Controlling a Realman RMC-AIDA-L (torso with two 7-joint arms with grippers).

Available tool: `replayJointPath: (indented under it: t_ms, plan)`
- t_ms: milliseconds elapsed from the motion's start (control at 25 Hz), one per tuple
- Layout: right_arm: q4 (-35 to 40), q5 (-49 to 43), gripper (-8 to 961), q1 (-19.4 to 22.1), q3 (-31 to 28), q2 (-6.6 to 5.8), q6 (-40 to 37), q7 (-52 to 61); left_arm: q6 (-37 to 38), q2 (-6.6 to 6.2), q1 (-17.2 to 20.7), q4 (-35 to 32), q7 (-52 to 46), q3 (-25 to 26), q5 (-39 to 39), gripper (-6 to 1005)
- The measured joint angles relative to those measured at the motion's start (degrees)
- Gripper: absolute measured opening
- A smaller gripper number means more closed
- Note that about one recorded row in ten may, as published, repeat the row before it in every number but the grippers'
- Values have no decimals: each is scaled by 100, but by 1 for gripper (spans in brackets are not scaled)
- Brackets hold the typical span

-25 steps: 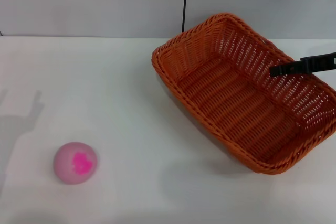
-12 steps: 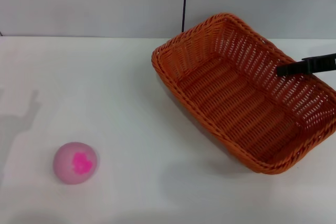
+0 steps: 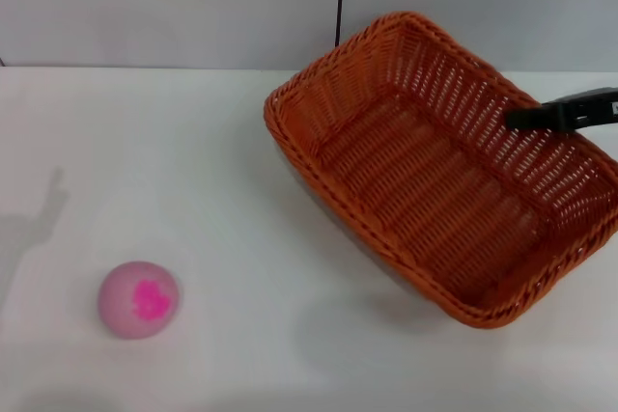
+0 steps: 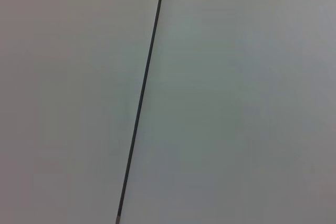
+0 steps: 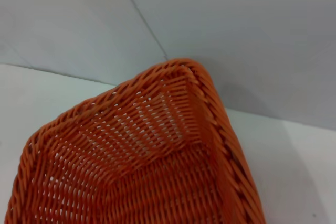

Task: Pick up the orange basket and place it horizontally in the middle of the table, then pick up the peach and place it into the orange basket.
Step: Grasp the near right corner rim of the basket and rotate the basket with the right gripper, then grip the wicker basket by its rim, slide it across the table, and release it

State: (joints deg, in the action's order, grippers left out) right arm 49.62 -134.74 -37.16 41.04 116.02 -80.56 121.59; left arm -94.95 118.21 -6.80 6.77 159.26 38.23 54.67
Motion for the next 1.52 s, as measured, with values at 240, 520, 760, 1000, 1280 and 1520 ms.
replayJointPath:
  t_ms: [240, 520, 760, 1000, 1280, 1520]
  plan:
    - [355, 68, 147, -6, 1, -43, -561, -1208, -11, -3, 37, -36, 0, 0, -1, 828]
    - [624, 82, 148, -67, 0, -52, -1085, -2854, -246, 7, 205, -76, 0, -65, -50, 827]
    - [536, 139, 148, -293, 1, -130, -1180, -3991, -474, 18, 283, -79, 32, -329, -60, 828]
    - [200, 109, 147, -563, 0, -227, -1125, -4842, -577, 39, 334, 12, 46, -523, -61, 828]
    - [-337, 64, 147, -785, 285, -257, -709, -5475, -587, 44, 302, 151, 48, -789, -61, 827]
    - [-445, 85, 148, -735, 739, -230, -299, -5727, -619, 44, 339, 282, 41, -810, -61, 827]
